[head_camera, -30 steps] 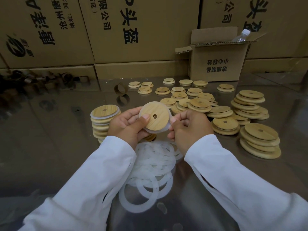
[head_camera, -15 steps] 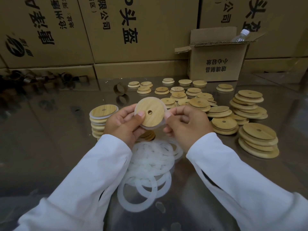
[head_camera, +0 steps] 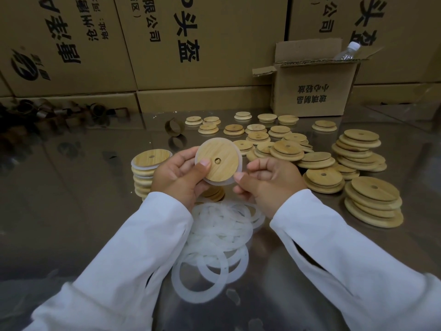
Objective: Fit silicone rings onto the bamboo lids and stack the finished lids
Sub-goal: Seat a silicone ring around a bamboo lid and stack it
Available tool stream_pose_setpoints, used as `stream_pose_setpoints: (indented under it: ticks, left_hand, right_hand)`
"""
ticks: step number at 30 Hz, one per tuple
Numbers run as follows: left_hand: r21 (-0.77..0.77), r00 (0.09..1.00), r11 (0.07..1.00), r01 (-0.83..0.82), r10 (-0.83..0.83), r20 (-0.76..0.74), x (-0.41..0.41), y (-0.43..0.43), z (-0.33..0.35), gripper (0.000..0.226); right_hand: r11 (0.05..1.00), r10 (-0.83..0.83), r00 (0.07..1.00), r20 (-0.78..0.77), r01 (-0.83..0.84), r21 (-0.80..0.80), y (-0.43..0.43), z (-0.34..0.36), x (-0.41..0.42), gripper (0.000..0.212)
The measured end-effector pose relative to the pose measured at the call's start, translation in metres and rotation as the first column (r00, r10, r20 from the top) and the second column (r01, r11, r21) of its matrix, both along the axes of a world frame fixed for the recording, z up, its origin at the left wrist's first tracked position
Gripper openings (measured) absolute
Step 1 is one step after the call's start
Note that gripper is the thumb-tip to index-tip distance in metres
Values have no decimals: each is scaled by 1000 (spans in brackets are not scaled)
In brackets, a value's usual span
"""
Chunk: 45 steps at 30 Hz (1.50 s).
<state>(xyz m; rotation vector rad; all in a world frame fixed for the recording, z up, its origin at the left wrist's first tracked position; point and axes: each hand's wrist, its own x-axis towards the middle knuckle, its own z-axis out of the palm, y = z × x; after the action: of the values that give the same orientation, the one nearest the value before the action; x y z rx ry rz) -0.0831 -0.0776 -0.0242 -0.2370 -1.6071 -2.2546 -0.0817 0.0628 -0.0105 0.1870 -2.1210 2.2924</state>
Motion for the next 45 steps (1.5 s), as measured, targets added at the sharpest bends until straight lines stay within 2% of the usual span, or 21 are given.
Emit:
stream_pose_setpoints:
  ticks: [4, 9, 12, 21, 36, 39, 41, 43, 45]
  left_hand:
    - [-13, 1000, 1000, -2, 2, -11, 0, 0, -1, 19]
    - [-17, 1000, 1000, -4, 4, 13, -2, -1, -4, 19]
    - [-30, 1000, 1000, -7, 8, 21, -2, -1, -5, 18]
    - [-60, 999, 997, -46, 46, 1, 2, 1, 0, 20]
    - [-30, 997, 998, -59, 61, 57, 3, 2, 1, 22]
    - [-79, 983, 980, -183, 182, -15, 7, 0, 7, 31]
    - [-82, 945, 943, -323, 316, -87, 11, -5, 15, 25]
    - [-65, 861, 865, -497, 482, -159, 15, -13, 24, 23]
    - [-44, 736, 746, -664, 643, -211, 18, -20, 32, 24]
  right_hand:
    - [998, -1, 1000, 24, 2, -57, 1, 0, 0, 24]
    - [982, -28, 997, -73, 41, 183, -1, -3, -1, 26]
    - [964, -47, 991, -128, 79, 255, -2, -3, -3, 28]
    - [988, -57, 993, -103, 71, 139, 1, -3, -3, 27]
    - [990, -83, 983, -161, 100, 103, 2, -6, -3, 29]
    - [994, -71, 988, -140, 82, 75, 2, -5, -3, 29]
    - [994, -74, 989, -132, 83, 68, 2, -5, -3, 28]
    - [993, -78, 989, -124, 89, 80, 2, -4, -3, 26]
    - [989, -76, 989, -123, 91, 117, 2, -4, -3, 24]
